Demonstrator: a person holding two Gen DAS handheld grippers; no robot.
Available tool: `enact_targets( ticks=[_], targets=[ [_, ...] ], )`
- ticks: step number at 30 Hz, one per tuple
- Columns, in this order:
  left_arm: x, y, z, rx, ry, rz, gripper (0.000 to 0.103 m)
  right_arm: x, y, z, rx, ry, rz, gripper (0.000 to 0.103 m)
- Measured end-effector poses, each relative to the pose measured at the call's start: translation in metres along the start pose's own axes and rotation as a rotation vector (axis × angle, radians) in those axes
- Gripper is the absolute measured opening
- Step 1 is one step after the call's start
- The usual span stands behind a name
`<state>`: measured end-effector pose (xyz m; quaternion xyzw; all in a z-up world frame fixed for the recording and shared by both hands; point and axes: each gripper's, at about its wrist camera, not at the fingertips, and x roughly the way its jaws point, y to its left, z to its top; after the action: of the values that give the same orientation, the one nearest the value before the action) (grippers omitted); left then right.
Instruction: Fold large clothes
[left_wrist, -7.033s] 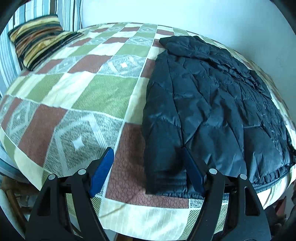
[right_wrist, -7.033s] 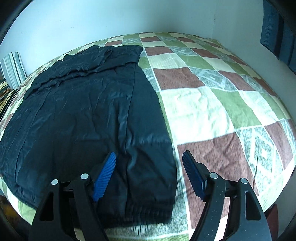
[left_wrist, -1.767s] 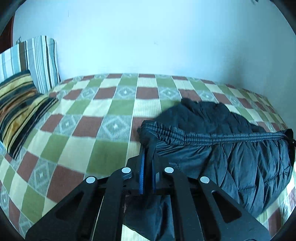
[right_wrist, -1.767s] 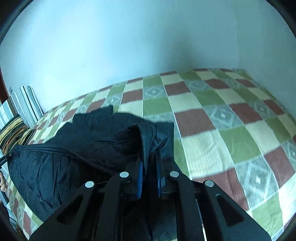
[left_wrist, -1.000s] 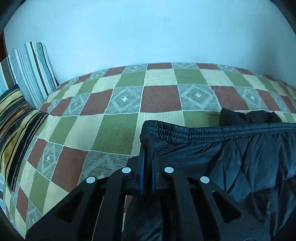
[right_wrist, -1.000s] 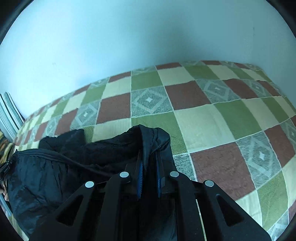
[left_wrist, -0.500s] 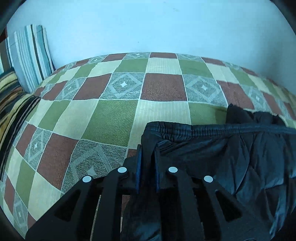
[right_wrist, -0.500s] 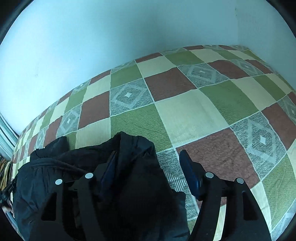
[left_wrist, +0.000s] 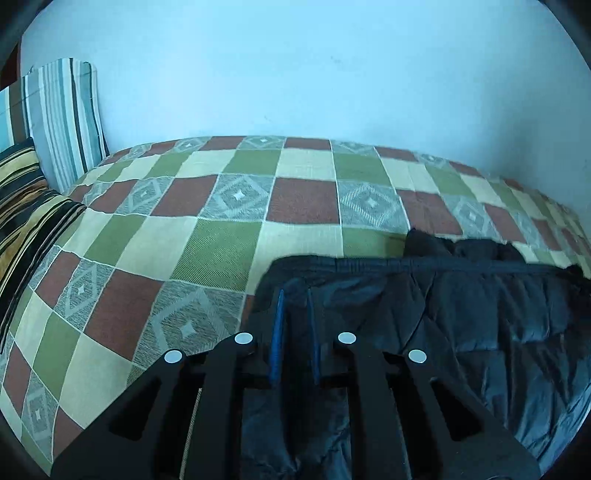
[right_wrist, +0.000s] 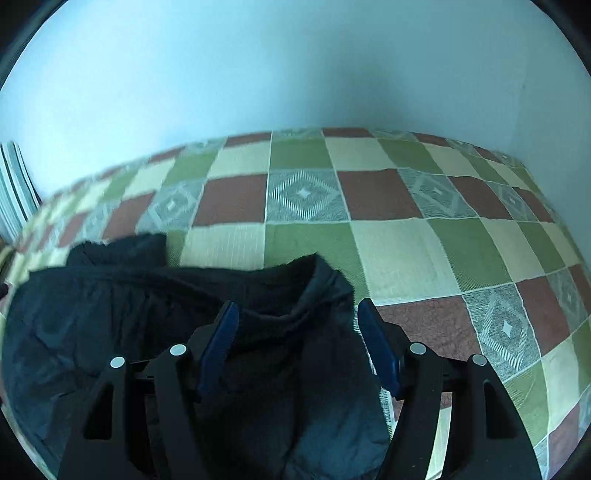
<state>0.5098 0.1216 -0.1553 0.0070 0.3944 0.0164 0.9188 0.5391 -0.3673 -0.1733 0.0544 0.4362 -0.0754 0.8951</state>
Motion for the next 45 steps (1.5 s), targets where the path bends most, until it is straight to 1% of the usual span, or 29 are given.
enact_targets(
  ticks=[2,7,9,11,14,17,19,20,21,22,23,24,25,27,29,32,34,35,36,38,39,41,45],
  targets=[
    [0.013,-0.002,-0.006,0.007,0.026,0.027,0.013,0.015,0.002,-0.001,0.005,0.030,-0.024,0.061],
    [0.042,0.004,-0.016,-0.034,0.077,0.055,0.013,0.051,-0.005,-0.005,0.074,0.105,-0.033,0.061],
    [0.050,0.006,-0.018,-0.041,0.087,0.069,0.013,0.065,-0.008,-0.009,0.099,0.135,-0.026,0.063],
    [0.056,0.007,-0.021,-0.044,0.097,0.079,0.013,0.075,-0.017,-0.015,0.154,0.137,-0.003,0.070],
    [0.066,0.005,-0.026,-0.026,0.120,0.102,0.013,0.076,-0.022,-0.020,0.195,0.123,0.033,0.072],
    [0.065,0.003,-0.024,-0.014,0.129,0.104,0.013,0.067,-0.020,-0.018,0.192,0.104,0.023,0.073],
    [0.055,0.007,-0.022,-0.021,0.122,0.095,0.019,0.054,-0.020,-0.016,0.195,0.086,0.019,0.073],
    [0.049,0.009,-0.023,-0.028,0.117,0.091,0.029,0.048,-0.022,-0.017,0.196,0.076,0.020,0.074],
    [0.042,0.012,-0.023,-0.035,0.112,0.087,0.043,0.038,-0.023,-0.018,0.196,0.060,0.026,0.074],
    [0.033,0.016,-0.026,-0.047,0.105,0.086,0.050,0.026,-0.025,-0.022,0.196,0.045,0.035,0.074],
    [0.022,0.020,-0.029,-0.065,0.094,0.075,0.061,0.015,-0.028,-0.027,0.195,0.035,0.038,0.074],
    [0.010,0.025,-0.034,-0.085,0.085,0.057,0.066,0.006,-0.030,-0.032,0.196,0.028,0.041,0.074],
    [0.002,0.028,-0.037,-0.098,0.082,0.044,0.068,-0.003,-0.033,-0.039,0.200,0.020,0.047,0.074],
    [-0.020,0.035,-0.050,-0.128,0.079,0.025,0.075,-0.023,-0.040,-0.056,0.215,0.013,0.052,0.074],
    [-0.037,0.039,-0.063,-0.141,0.077,0.003,0.079,-0.038,-0.047,-0.071,0.237,0.005,0.059,0.075],
    [-0.058,0.040,-0.087,-0.144,0.086,-0.008,0.079,-0.053,-0.056,-0.095,0.279,0.030,0.055,0.075],
    [-0.069,0.043,-0.104,-0.153,0.087,0.003,0.079,-0.057,-0.059,-0.112,0.283,0.054,0.056,0.075],
    [-0.074,0.045,-0.112,-0.163,0.090,-0.004,0.080,-0.057,-0.059,-0.118,0.282,0.062,0.050,0.075],
    [-0.075,0.046,-0.117,-0.171,0.096,-0.007,0.080,-0.056,-0.060,-0.123,0.285,0.069,0.048,0.075],
    [-0.075,0.048,-0.129,-0.204,0.121,-0.045,0.081,-0.052,-0.062,-0.131,0.297,0.087,0.058,0.075],
    [-0.072,0.049,-0.134,-0.225,0.144,-0.066,0.081,-0.050,-0.063,-0.134,0.309,0.091,0.063,0.075],
    [-0.065,0.048,-0.140,-0.245,0.165,-0.086,0.081,-0.046,-0.064,-0.137,0.329,0.097,0.075,0.075],
    [-0.058,0.043,-0.138,-0.236,0.161,-0.065,0.082,-0.043,-0.059,-0.138,0.325,0.110,0.091,0.075]
  ],
)
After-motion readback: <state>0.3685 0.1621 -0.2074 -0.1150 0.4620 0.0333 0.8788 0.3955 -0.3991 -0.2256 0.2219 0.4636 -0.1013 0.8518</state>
